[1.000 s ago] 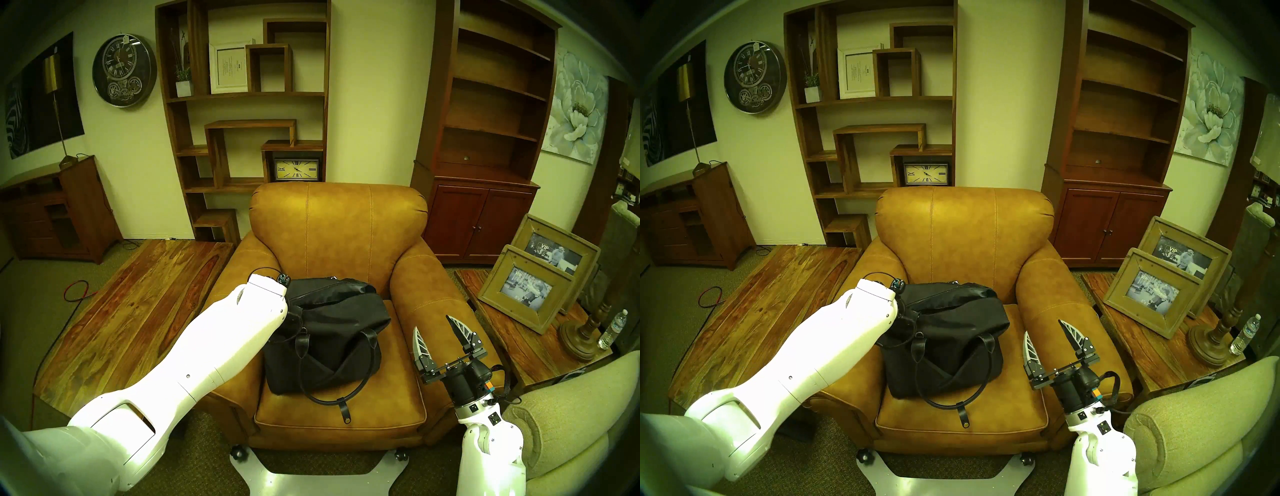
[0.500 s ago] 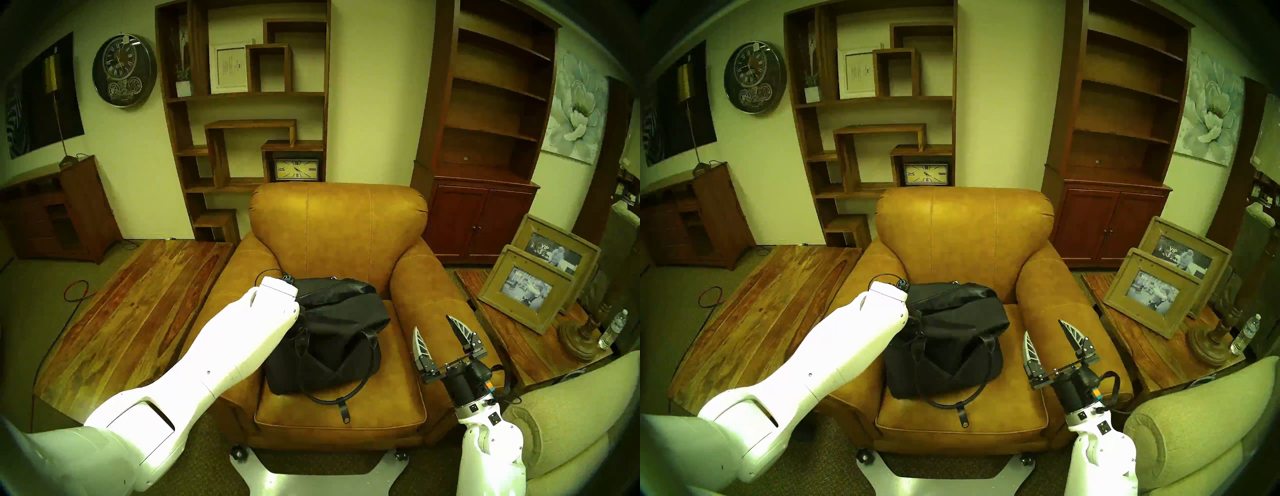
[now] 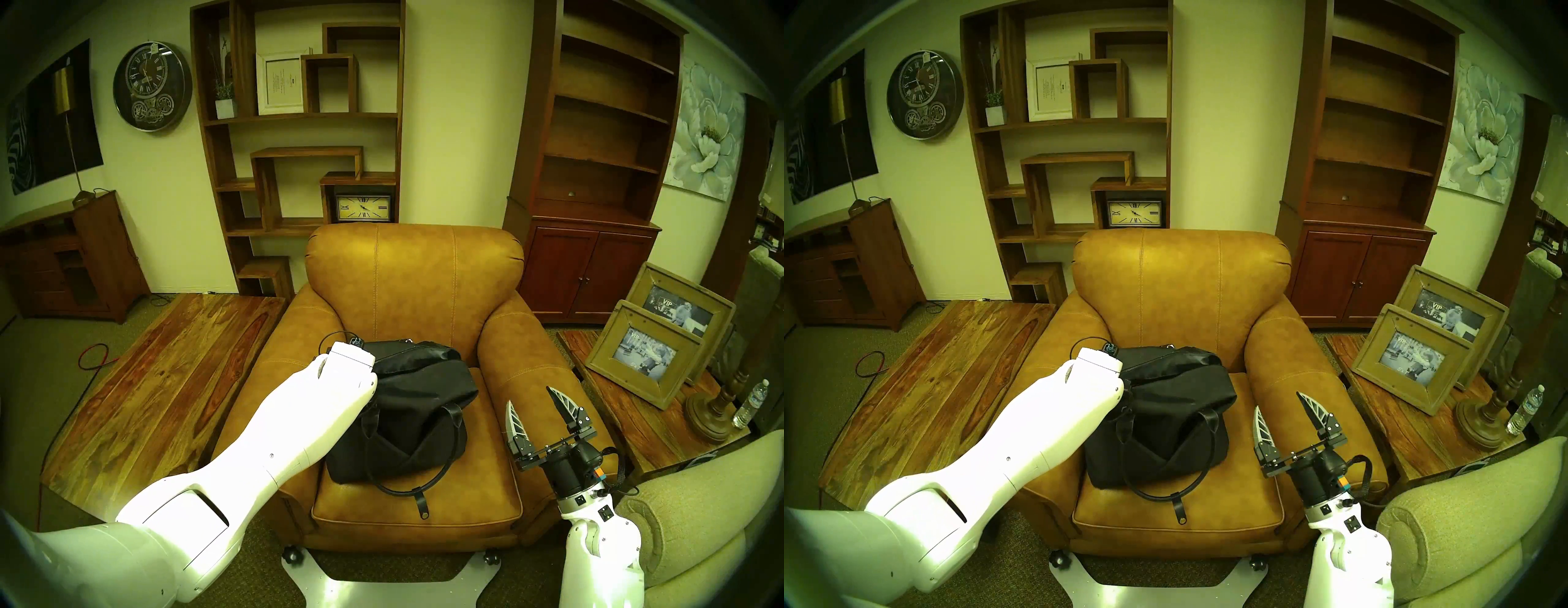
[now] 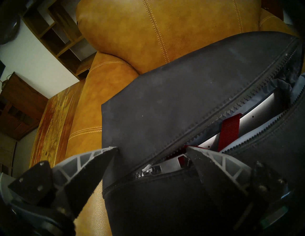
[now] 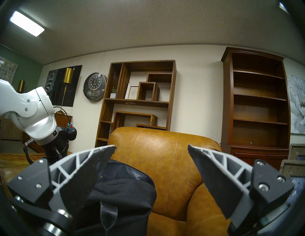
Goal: Open a bag with a zipper
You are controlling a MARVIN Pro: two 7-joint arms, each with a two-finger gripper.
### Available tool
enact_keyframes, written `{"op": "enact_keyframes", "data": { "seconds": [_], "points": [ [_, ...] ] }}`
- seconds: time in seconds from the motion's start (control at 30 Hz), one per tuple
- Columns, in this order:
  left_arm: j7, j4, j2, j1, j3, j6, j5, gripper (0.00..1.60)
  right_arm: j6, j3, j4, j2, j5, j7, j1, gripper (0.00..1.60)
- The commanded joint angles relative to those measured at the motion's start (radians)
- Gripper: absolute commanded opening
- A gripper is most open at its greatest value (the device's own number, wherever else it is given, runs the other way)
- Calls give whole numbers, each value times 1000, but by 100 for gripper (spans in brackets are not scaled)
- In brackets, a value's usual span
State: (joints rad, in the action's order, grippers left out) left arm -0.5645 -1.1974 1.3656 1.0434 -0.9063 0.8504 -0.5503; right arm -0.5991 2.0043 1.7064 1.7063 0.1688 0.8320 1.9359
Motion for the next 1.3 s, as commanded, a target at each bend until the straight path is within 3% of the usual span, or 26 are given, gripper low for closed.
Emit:
{"op": "enact_keyframes", "data": {
  "seconds": [0.0,0.5,0.6,0.63,0.67,0.77,0.8,0.83,0.87,1.07,1.27],
  "points": [
    [-4,12,14,-35,-1,13,4,160,-5,-2,20,-2,4,1,-5,160],
    [-24,-5,-39,-8,8,-2,39,160,-5,-2,20,-2,4,1,-5,160],
    [-28,-20,-44,-4,4,6,38,154,-5,-2,20,-2,4,1,-5,160],
    [-26,-23,-46,-3,4,11,36,100,-5,-2,21,-2,4,1,-5,160],
    [-26,-23,-46,-3,4,11,36,100,-5,-2,21,-2,4,1,-5,160],
    [-17,-34,-50,-1,-2,20,26,35,-5,-2,21,-2,4,1,-5,160],
    [-17,-34,-50,-1,-2,20,26,35,-5,-2,21,-2,4,1,-5,160],
    [-17,-36,-51,0,-3,21,26,10,-5,-2,21,-2,4,1,-5,160],
    [-6,-44,-56,1,-6,24,19,0,-5,-2,21,-2,4,1,-5,160],
    [28,-118,-88,20,-34,49,-14,0,-5,-2,20,-2,4,1,-5,160],
    [134,-206,-141,38,-112,65,-107,0,-5,-2,19,-3,4,1,-6,160]
  ]
}}
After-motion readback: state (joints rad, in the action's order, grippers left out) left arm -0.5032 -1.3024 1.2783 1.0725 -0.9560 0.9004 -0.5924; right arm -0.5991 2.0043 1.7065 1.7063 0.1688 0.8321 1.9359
